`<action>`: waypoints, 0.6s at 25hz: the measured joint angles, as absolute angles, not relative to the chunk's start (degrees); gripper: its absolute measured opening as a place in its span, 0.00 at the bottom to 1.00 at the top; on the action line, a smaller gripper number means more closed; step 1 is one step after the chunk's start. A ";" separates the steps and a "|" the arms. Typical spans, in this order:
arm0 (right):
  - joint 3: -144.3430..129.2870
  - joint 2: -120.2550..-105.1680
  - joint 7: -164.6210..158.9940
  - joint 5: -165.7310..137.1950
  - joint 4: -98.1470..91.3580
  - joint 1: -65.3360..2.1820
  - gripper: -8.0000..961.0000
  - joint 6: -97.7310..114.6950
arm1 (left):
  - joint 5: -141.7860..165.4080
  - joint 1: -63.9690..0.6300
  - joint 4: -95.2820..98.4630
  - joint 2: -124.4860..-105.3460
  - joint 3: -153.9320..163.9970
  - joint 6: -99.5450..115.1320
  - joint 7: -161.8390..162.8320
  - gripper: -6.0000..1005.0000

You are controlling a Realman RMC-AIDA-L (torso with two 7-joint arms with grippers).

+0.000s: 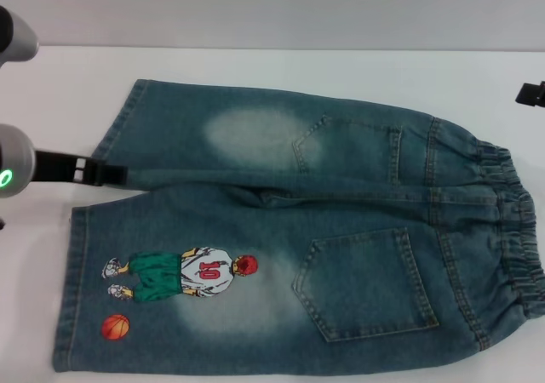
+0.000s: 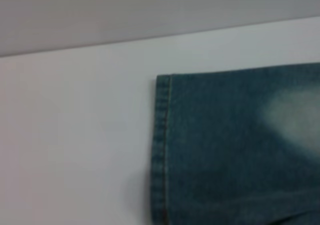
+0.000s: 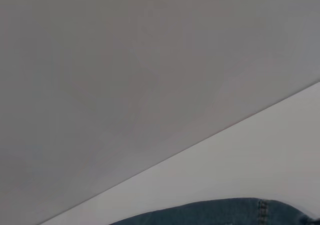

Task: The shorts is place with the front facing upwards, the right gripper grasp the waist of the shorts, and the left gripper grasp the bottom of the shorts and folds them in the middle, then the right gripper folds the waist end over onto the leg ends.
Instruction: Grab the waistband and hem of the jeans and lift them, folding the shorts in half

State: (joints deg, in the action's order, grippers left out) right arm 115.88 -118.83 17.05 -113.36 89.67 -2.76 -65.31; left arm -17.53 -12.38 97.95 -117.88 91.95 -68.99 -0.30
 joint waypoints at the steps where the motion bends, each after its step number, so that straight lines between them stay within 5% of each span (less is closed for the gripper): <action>1: 115.92 -118.83 17.21 -113.31 89.67 -2.48 0.78 -65.09 | -17.18 -12.32 98.30 -117.91 91.71 -69.93 -0.28 0.82; 15: 116.54 -118.84 16.93 -113.66 88.48 -0.95 0.78 -64.79 | -13.29 -11.24 98.85 -117.86 90.56 -79.44 -0.23 0.82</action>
